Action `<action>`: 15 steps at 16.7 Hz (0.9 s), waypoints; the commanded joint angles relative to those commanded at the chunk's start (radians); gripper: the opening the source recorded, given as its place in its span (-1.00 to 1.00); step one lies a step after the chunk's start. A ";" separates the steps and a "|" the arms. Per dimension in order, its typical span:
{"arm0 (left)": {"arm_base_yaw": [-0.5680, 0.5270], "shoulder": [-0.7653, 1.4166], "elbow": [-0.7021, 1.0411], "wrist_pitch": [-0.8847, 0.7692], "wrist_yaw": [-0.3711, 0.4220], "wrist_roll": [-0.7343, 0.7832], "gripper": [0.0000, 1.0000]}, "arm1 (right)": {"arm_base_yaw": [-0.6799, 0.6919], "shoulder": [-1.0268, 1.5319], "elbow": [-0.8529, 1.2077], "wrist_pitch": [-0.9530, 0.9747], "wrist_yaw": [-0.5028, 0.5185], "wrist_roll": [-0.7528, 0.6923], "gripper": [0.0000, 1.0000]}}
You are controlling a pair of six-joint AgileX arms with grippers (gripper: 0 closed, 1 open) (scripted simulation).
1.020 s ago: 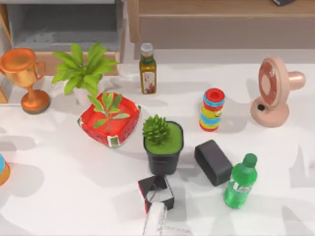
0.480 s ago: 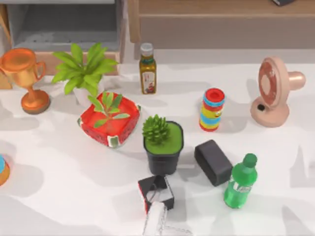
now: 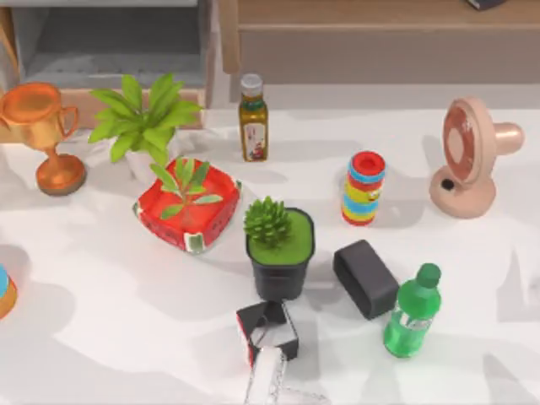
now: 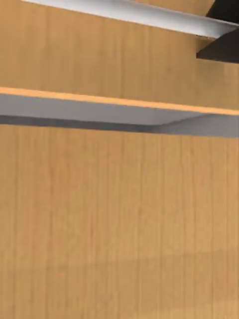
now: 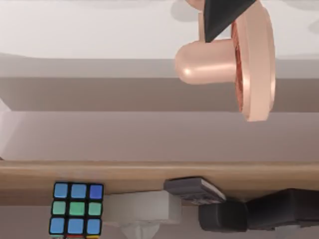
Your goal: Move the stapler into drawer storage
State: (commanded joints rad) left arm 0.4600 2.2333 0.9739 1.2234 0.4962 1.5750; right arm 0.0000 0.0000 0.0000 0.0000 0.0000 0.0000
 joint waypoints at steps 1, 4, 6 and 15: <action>-0.004 0.009 0.014 -0.008 -0.004 0.001 -1.00 | 0.000 0.000 0.000 0.000 0.000 0.000 1.00; -0.027 0.056 0.115 -0.058 -0.026 0.001 -1.00 | 0.000 0.000 0.000 0.000 0.000 0.000 1.00; -0.047 0.093 0.206 -0.101 -0.045 0.000 -1.00 | 0.000 0.000 0.000 0.000 0.000 0.000 1.00; -0.068 0.128 0.279 -0.148 -0.066 -0.004 -0.70 | 0.000 0.000 0.000 0.000 0.000 0.000 1.00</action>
State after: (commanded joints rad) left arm 0.3922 2.3609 1.2528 1.0755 0.4299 1.5707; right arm 0.0000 0.0000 0.0000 0.0000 0.0000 0.0000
